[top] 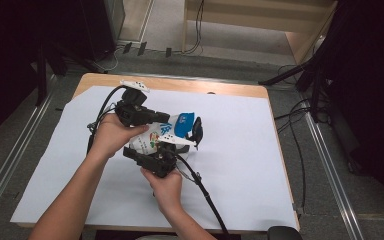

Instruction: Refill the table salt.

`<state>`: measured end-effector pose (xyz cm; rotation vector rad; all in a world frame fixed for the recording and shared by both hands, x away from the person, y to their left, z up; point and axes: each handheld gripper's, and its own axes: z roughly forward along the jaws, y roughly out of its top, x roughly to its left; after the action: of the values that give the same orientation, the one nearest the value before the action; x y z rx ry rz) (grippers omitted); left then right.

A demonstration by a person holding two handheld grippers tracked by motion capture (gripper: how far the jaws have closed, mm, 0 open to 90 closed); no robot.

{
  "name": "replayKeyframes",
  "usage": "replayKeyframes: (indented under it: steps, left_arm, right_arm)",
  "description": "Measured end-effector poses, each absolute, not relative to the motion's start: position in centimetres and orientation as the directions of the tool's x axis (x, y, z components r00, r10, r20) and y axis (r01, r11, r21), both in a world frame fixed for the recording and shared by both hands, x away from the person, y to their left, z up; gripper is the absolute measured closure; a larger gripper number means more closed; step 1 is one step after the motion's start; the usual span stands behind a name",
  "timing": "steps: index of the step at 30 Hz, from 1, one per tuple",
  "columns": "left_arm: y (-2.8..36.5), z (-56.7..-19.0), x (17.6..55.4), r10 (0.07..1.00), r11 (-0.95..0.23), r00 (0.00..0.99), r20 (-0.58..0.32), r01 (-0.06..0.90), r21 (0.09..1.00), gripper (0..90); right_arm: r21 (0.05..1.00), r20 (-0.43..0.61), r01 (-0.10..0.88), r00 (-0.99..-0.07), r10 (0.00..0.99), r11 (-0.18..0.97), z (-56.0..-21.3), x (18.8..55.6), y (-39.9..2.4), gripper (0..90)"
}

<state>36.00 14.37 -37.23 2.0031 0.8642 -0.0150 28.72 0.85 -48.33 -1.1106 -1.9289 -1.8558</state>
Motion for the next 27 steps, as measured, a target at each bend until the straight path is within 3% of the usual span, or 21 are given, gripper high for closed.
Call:
replayKeyframes:
  steps: [27]
  left_arm:
    - [14.23, -37.17, 36.01, 0.565, -0.329, 0.758, -0.326, 0.569, 0.753, 90.0]
  right_arm:
    - [0.739, 0.655, 0.667, -0.676, 0.338, -0.097, -48.23, 28.93, 0.8, 69.6]
